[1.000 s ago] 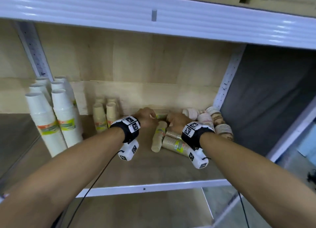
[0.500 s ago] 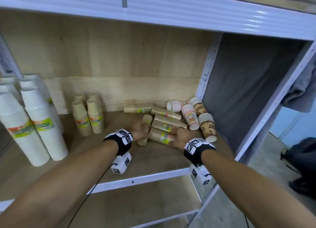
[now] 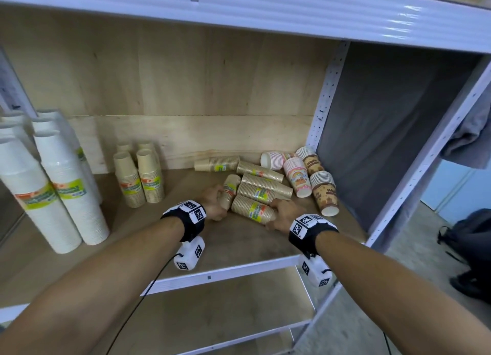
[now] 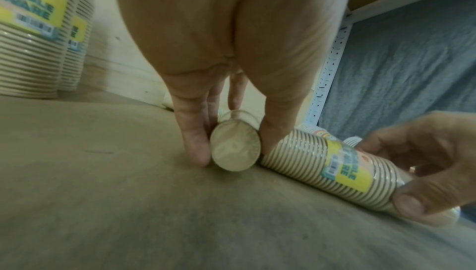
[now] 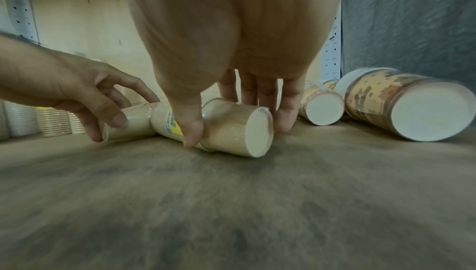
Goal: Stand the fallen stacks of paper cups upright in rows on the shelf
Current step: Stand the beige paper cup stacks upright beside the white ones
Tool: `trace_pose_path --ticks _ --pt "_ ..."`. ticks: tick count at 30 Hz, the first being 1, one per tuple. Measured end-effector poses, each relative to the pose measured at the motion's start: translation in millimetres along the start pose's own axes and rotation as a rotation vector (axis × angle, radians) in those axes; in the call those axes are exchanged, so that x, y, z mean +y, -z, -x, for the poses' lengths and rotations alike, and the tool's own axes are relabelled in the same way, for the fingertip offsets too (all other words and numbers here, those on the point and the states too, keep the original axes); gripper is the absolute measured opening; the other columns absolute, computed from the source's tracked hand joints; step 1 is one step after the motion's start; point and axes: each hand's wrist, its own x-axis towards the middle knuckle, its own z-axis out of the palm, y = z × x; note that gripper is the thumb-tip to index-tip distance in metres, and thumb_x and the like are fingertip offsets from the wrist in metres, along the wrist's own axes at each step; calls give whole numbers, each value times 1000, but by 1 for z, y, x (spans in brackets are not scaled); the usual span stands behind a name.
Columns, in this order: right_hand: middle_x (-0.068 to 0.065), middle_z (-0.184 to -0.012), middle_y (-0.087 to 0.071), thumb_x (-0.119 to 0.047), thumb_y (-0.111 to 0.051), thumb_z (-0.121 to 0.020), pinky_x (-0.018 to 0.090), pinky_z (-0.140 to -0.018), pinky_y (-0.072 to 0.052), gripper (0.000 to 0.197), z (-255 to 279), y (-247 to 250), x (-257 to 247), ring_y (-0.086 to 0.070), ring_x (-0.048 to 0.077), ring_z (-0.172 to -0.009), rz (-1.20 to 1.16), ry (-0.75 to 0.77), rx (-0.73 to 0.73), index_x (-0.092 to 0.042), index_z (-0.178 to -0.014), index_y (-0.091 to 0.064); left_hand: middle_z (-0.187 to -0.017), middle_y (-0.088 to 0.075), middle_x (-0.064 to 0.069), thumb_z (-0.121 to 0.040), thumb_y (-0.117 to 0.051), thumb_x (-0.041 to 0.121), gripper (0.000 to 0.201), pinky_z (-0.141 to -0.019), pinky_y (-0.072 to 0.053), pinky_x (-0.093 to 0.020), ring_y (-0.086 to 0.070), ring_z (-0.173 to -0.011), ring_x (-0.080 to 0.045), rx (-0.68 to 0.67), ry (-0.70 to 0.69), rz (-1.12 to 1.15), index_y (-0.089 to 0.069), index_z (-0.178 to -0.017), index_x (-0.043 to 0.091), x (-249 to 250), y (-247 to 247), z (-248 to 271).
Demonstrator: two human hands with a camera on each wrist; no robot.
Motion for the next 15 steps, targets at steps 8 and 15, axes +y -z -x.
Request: trace_pose_path --ticks 8,15 --pt "4 -122 -62 -47 -76 -70 32 -90 -51 69 -6 20 -5 -61 24 -111 -40 38 -13 -24 -132 -55 -124 -59 -8 -79 -75 18 57 -80 -57 -33 -64 -100 -24 31 20 -33 -52 -131 17 -5 37 -1" --pt "2 -104 -64 -41 -77 -72 27 -78 -47 49 -20 51 -32 -62 23 -98 -152 87 95 -21 -113 -60 -120 -61 -5 -80 -70 20 30 -82 -49 -28 -59 -101 -20 212 -22 -46 -68 -109 15 -1 89 0"
